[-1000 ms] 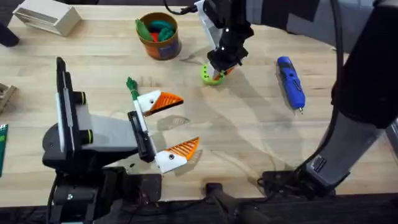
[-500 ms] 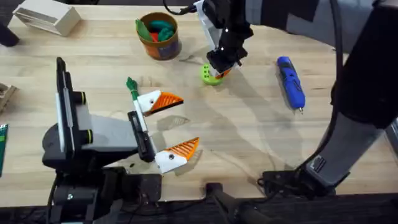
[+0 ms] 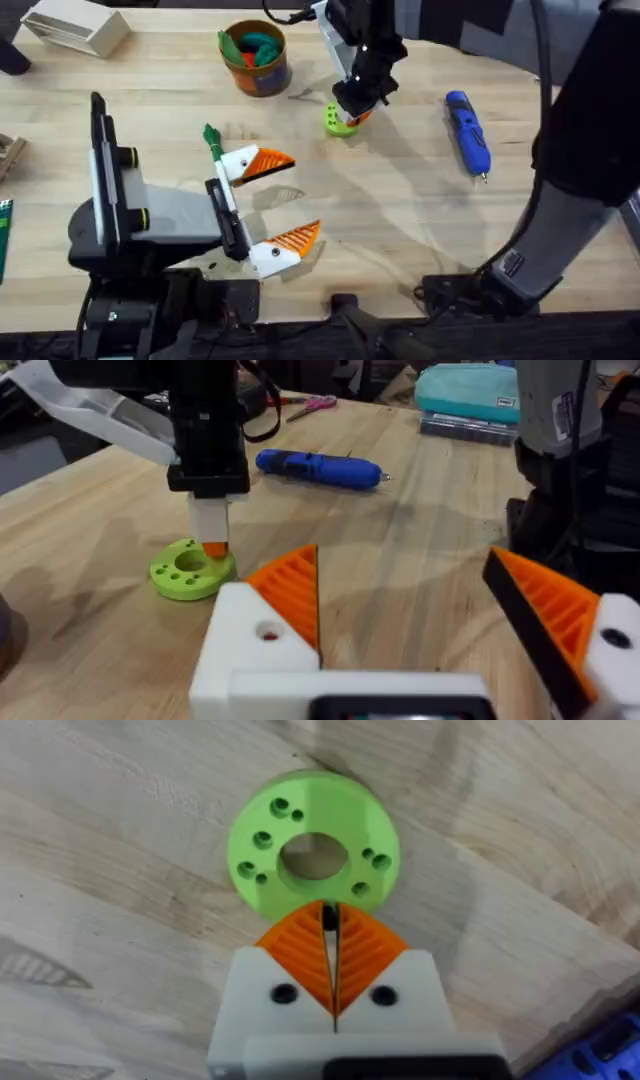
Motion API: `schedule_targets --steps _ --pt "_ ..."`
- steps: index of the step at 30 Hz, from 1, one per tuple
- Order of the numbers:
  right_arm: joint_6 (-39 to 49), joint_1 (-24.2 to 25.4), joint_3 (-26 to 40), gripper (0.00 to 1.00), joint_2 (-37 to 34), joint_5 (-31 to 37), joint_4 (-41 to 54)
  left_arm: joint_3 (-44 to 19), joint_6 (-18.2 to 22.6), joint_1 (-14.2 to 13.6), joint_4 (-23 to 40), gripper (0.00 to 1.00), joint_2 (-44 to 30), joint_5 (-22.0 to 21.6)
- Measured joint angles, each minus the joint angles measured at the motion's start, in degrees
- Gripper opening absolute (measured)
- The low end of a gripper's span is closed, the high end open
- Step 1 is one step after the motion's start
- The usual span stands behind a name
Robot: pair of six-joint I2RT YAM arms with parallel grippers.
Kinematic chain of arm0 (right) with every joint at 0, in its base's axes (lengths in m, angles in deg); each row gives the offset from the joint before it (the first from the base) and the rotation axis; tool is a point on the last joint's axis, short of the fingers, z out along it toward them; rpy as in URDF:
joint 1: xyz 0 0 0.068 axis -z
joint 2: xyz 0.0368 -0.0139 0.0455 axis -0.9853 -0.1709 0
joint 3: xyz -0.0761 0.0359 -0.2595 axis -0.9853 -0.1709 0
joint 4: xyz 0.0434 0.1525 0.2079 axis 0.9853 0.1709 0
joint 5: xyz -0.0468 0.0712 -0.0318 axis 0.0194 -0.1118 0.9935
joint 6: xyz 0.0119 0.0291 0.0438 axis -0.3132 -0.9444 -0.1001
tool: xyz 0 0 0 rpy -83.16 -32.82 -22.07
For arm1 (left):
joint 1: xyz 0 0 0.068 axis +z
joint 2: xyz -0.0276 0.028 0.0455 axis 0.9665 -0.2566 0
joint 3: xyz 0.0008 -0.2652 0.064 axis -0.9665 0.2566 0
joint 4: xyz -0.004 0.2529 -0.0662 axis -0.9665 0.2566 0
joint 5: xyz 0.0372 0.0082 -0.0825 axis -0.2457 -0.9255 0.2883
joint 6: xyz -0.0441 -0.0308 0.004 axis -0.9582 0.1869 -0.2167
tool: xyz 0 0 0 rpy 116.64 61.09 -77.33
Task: Pick up the gripper from the table and insert it into the empty holder that is missing its gripper. Then pick up a screw, insert it into the mounting hole, and use the screwdriver to tighten it. Finally, clean up the table by picking up the vegetable and placing it into the bucket.
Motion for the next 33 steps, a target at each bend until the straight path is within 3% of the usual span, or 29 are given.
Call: schedule_targets --steps 10,13,17,33 --pt "0.01 0.0 15.23 0.007 6.92 0.0 13.59 0.0 0.0 0.0 0.0 0.985 -0.01 0.0" --pt "0.47 -0.21 24.16 0.007 7.8 0.0 19.57 0.0 0.0 0.0 0.0 0.985 -0.02 0.0" --pt "1.55 -1.81 28.64 0.007 7.8 -0.02 22.57 0.0 0.0 0.0 0.0 0.985 0.0 0.0" --pt "11.74 -22.44 31.47 0.007 7.78 -0.2 23.2 0.0 0.0 0.0 0.0 0.985 0.0 0.0"
